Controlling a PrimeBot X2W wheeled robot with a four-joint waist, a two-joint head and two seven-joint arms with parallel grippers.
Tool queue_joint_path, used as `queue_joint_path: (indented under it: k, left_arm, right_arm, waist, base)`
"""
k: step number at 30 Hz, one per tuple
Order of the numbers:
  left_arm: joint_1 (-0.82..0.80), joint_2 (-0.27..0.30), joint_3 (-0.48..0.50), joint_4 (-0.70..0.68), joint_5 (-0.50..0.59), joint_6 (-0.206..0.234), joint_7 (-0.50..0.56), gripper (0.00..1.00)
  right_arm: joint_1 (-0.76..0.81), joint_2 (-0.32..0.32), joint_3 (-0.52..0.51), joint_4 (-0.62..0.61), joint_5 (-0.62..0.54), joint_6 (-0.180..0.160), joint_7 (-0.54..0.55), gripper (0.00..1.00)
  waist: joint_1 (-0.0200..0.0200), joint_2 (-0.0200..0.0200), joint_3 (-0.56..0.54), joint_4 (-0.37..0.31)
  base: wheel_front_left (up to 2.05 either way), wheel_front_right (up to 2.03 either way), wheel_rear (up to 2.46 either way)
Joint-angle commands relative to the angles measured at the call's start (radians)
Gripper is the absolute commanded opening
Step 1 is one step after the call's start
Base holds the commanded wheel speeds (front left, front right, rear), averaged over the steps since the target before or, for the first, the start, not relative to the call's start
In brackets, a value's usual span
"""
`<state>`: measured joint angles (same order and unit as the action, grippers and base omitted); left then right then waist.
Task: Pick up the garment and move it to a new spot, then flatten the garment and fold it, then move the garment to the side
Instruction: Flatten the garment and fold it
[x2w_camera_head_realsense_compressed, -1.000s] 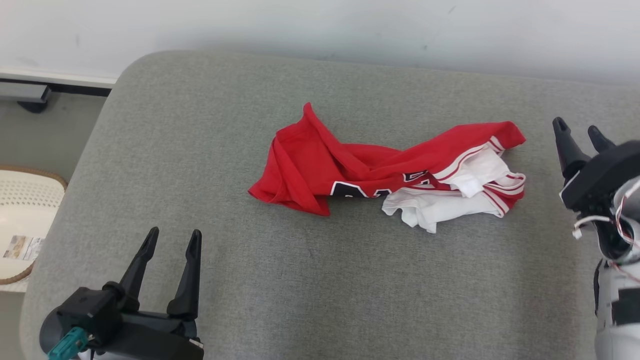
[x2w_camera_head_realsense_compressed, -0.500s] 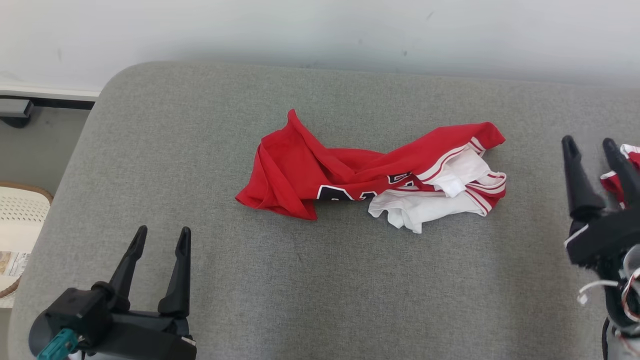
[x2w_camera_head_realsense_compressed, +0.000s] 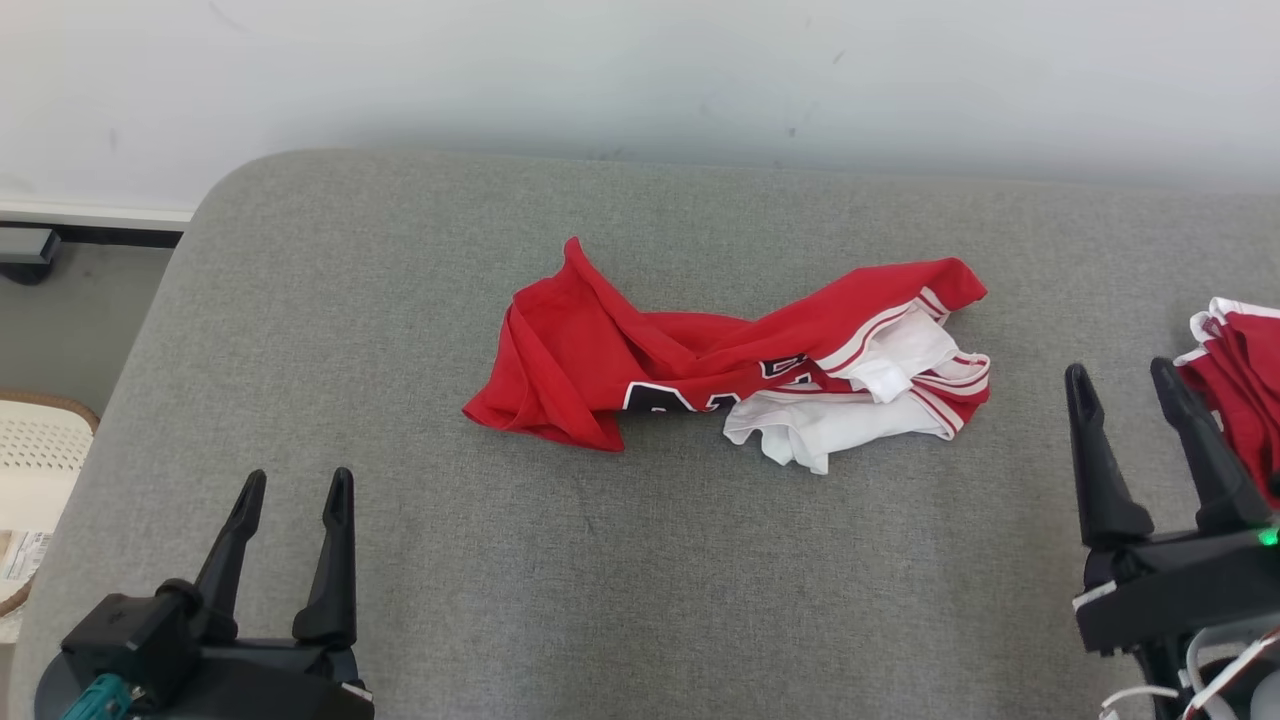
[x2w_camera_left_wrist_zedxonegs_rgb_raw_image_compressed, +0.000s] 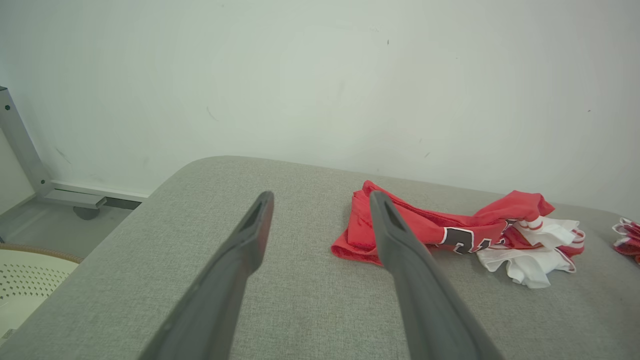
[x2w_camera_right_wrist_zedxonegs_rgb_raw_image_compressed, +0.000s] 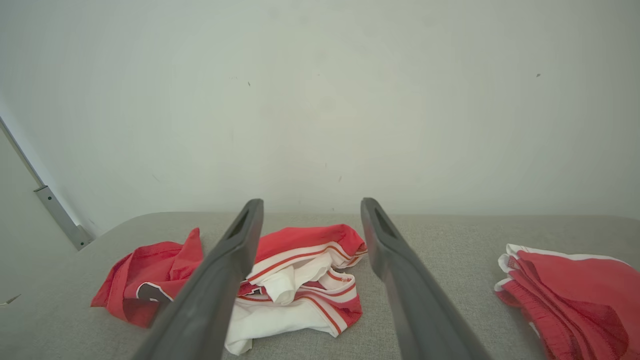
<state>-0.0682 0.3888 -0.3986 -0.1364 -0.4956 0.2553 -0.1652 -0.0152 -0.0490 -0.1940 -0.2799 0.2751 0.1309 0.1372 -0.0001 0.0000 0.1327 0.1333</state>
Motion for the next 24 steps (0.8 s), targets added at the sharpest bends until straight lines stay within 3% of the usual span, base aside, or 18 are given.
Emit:
queue_joint_path:
  k: [1,12,24]
  left_arm:
    - [0.014,0.008,0.005,-0.004,-0.003,0.006,0.002,1.00]
    - [0.039,0.013,0.024,-0.004,-0.021,0.033,0.014,1.00]
    - [0.057,0.022,0.033,-0.009,-0.033,0.052,0.028,1.00]
  right_arm:
    - [0.020,-0.003,0.008,-0.007,-0.013,0.000,-0.019,1.00]
    - [0.118,-0.003,0.050,0.007,-0.071,0.000,-0.140,1.00]
    - [0.152,-0.003,0.035,0.032,-0.093,0.000,-0.164,1.00]
  waist:
    - [0.0001,0.0000,-0.004,-0.004]
    - [0.0001,0.0000,-0.012,-0.014]
    - [0.0001,0.0000,-0.008,-0.016]
  base:
    - [0.00,0.00,0.00]
    - [0.00,0.00,0.00]
    - [0.00,0.00,0.00]
